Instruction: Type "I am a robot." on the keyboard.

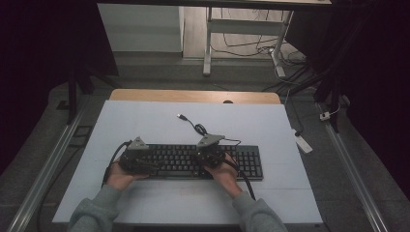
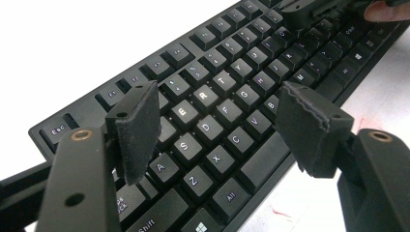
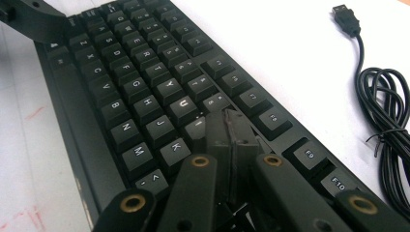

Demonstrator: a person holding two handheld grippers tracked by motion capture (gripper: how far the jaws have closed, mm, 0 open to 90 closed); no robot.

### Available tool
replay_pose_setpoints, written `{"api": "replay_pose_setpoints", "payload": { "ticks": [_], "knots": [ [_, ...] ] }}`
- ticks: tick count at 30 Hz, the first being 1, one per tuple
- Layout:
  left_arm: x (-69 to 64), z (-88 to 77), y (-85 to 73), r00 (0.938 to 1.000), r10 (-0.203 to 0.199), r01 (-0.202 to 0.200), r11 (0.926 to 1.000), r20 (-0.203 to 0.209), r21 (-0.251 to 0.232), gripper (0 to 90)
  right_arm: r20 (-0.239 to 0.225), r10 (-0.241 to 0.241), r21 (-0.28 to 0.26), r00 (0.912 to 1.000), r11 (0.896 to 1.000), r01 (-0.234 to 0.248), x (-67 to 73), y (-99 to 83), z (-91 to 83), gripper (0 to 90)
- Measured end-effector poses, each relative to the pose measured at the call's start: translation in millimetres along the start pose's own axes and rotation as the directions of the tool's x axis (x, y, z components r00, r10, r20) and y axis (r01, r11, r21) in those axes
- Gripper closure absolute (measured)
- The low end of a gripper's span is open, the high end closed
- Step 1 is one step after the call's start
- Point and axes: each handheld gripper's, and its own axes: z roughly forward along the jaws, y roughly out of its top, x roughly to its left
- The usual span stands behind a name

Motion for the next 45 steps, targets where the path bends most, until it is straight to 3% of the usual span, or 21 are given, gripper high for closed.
{"api": "replay_pose_setpoints", "payload": {
  "ticks": [18, 30, 37, 45],
  "knots": [
    [-0.2, 0.2, -0.2, 1.0000, 0.003, -0.003, 1.0000, -0.002, 0.001, 32.7, 0.018, -0.010, 0.035, 0.9998, 0.999, 0.009, 1.0, -0.4, 8.3, 89.9],
    [0.4, 0.2, -0.1, 1.0000, 0.002, -0.002, 1.0000, -0.002, 0.000, 32.7, 0.006, -0.006, -0.008, 1.0000, 1.000, 0.006, 1.2, 0.9, -0.9, 89.8],
    [1.3, -1.0, -0.5, 1.0000, -0.003, 0.003, 1.0000, -0.006, -0.005, 32.7, -0.005, 0.008, -0.034, 1.0000, 0.999, -0.008, 1.0, -2.6, -14.5, 76.6],
    [1.5, -0.4, -0.4, 0.9999, -0.002, 0.002, 1.0000, -0.012, -0.002, 32.6, 0.024, 0.043, -0.070, 0.9988, 0.997, -0.041, -5.2, -19.3, -41.8, 62.4]
  ]
}}
